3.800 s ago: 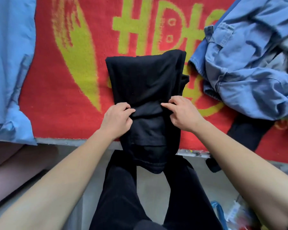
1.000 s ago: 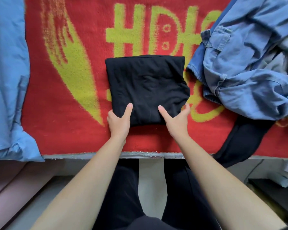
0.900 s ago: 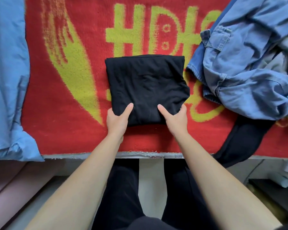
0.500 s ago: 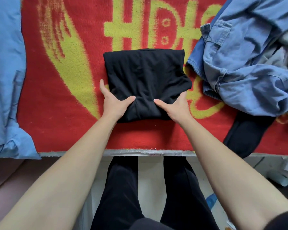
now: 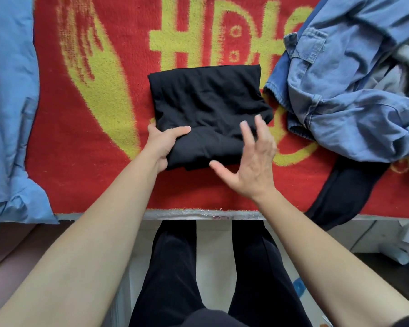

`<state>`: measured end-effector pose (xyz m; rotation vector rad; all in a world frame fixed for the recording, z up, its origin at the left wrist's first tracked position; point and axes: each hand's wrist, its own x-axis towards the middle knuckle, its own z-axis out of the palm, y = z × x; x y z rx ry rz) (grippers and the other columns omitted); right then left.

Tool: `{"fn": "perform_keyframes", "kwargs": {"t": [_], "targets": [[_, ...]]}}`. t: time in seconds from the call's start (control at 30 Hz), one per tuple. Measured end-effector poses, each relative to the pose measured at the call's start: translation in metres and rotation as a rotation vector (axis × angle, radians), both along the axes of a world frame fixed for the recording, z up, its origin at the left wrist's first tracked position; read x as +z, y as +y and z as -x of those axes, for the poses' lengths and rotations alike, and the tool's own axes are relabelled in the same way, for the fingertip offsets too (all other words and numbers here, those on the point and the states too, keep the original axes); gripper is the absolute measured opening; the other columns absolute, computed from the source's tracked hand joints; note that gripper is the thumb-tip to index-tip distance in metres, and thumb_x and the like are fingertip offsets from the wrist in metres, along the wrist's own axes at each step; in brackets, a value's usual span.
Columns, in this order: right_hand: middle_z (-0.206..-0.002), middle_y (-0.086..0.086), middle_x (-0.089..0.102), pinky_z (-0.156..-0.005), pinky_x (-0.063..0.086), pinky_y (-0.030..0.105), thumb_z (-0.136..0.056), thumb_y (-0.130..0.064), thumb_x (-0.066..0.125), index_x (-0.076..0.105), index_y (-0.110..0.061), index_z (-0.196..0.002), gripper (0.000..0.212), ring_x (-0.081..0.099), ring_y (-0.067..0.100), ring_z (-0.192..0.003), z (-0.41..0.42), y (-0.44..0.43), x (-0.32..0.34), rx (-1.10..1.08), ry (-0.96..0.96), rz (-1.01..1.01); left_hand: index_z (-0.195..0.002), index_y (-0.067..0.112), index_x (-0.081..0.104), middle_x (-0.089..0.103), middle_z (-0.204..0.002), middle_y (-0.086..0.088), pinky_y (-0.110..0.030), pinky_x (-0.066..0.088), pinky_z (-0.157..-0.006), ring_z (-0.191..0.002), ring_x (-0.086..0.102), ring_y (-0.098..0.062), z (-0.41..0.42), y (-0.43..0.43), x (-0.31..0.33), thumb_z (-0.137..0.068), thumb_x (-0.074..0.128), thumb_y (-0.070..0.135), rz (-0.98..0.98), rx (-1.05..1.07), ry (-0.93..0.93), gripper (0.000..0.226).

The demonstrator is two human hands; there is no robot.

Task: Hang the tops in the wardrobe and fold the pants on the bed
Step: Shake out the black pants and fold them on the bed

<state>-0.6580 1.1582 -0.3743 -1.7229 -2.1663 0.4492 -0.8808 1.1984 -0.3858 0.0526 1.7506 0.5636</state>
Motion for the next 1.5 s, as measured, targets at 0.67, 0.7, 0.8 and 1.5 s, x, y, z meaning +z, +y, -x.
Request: {"fn": "perform_keyframes", "kwargs": {"t": [0.67, 0.7, 0.8, 1.5], "targets": [[-0.138, 0.015, 0.058, -0.097, 0.047, 0.041, -0.075, -0.006, 0.073, 0.040, -0.001, -0.148, 0.080, 0.061, 0.034, -0.118, 0.015, 0.052, -0.012, 0.349, -0.167, 0.381, -0.156, 0.009, 0.013, 0.012, -0.164, -0.012, -0.054, 0.012, -0.119, -0.151, 0.008, -0.030, -0.013, -0.047, 0.025, -0.073, 0.064, 0.064, -0.550, -1.572, 0.938, 0.112], [-0.137, 0.014, 0.059, -0.096, 0.047, 0.041, -0.077, -0.008, 0.072, 0.041, -0.002, -0.148, 0.079, 0.062, 0.034, -0.117, 0.016, 0.053, -0.012, 0.346, -0.164, 0.393, -0.156, 0.011, 0.009, 0.010, -0.164, -0.011, -0.055, 0.012, -0.119, -0.151, 0.008, -0.031, -0.015, -0.046, 0.017, -0.069, 0.067, 0.069, -0.463, -1.593, 0.968, 0.120], [-0.133, 0.010, 0.063, -0.089, 0.048, 0.042, -0.079, -0.017, 0.070, 0.037, -0.009, -0.152, 0.080, 0.065, 0.035, -0.110, 0.017, 0.060, -0.008, 0.348, -0.197, 0.411, -0.157, 0.013, 0.004, 0.013, -0.163, -0.012, -0.058, 0.011, -0.118, -0.150, 0.010, -0.030, -0.022, -0.038, 0.005, -0.067, 0.071, 0.064, -0.370, -1.499, 1.101, 0.122], [-0.116, 0.004, 0.071, -0.062, 0.055, 0.034, -0.073, -0.029, 0.076, 0.059, -0.012, -0.135, 0.067, 0.071, 0.027, -0.095, 0.035, 0.027, 0.324, 1.001, -0.026, -0.245, -0.117, 0.017, 0.067, 0.064, -0.107, 0.001, -0.040, 0.047, -0.087, -0.093, 0.064, -0.026, -0.030, -0.173, 0.350, -0.062, 0.070, 0.030, -0.590, -0.616, 1.514, 0.056]]}}
